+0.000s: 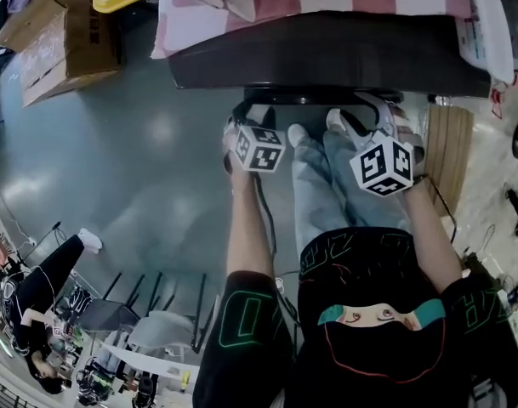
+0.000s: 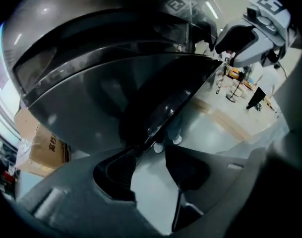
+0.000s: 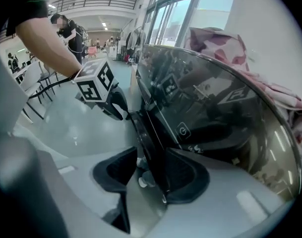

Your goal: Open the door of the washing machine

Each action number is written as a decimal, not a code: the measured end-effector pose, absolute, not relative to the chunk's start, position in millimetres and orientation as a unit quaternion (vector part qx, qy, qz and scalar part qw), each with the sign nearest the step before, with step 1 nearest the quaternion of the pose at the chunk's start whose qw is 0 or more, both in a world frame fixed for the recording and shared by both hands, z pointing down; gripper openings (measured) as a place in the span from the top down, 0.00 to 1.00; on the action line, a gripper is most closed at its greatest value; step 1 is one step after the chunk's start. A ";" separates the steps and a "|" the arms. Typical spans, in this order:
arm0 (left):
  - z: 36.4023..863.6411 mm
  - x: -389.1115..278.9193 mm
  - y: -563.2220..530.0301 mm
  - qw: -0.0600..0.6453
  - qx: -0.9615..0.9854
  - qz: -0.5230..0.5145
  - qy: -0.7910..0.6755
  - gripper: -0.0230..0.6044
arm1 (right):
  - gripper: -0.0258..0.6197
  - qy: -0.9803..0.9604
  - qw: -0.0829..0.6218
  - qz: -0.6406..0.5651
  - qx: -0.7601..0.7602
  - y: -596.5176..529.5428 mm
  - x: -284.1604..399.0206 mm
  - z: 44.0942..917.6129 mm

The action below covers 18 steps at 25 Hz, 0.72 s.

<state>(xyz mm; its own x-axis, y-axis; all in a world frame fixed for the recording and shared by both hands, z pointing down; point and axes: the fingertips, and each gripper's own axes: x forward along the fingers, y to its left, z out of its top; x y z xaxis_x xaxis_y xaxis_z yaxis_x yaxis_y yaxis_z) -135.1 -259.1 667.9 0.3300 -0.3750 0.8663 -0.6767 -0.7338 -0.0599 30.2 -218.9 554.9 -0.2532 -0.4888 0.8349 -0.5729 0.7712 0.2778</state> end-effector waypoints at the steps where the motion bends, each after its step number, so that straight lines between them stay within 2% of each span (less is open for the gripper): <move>1: 670.1 -133.6 -259.6 0.144 0.805 0.482 -0.315 0.65 | 0.68 -0.788 0.516 0.040 0.333 -218.2 28.9 557.2; 10: 681.3 -129.7 -262.5 0.045 0.817 0.523 -0.239 0.71 | 0.69 -0.772 0.554 0.026 0.310 -219.0 22.2 570.2; 18: 685.2 -128.0 -260.3 0.043 0.812 0.527 -0.246 0.73 | 0.77 -0.764 0.576 -0.004 0.290 -219.6 25.4 574.9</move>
<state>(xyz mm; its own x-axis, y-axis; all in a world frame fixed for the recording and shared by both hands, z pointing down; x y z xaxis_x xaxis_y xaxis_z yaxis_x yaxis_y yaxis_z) -128.0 -260.3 685.2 0.3233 -0.3538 0.8777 -0.4452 -0.8753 -0.1889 25.4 -219.6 574.9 -0.1681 -0.4486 0.8778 -0.4388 0.8314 0.3409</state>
